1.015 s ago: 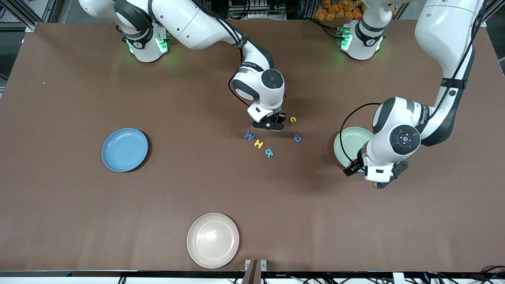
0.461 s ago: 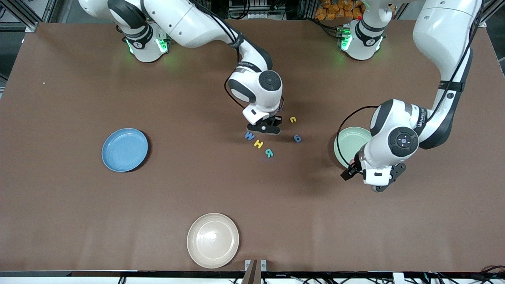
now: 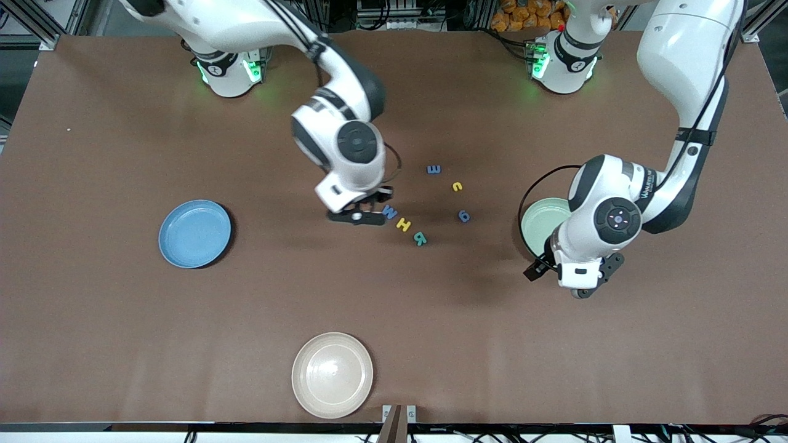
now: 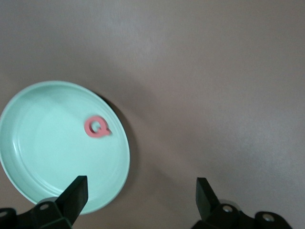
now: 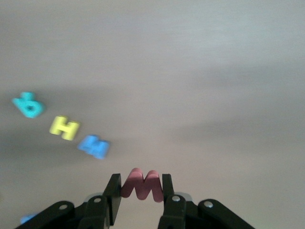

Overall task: Sort upper and lower case letters into plates
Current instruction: 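Lift the red M with the right gripper toward the blue plate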

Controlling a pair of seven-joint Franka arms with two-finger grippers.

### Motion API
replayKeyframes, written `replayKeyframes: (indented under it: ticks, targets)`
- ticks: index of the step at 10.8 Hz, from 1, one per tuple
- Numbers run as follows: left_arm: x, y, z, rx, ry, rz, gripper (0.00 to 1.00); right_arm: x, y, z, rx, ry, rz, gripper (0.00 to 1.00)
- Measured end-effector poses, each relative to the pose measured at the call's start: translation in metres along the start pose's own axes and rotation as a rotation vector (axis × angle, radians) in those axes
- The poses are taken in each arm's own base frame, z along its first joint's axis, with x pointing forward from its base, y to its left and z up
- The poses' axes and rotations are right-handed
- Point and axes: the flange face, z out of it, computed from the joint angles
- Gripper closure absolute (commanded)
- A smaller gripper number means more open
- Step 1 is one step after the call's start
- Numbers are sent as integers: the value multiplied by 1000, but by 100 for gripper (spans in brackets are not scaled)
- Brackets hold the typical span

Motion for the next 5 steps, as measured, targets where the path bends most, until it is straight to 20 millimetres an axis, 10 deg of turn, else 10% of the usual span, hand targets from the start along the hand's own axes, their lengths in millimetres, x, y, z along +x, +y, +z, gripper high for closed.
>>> replayKeyframes:
  ticks: [5]
  targets:
    - [-55, 62, -3, -55, -1, -190, 0, 76, 202, -21, -58, -143, -143, 96]
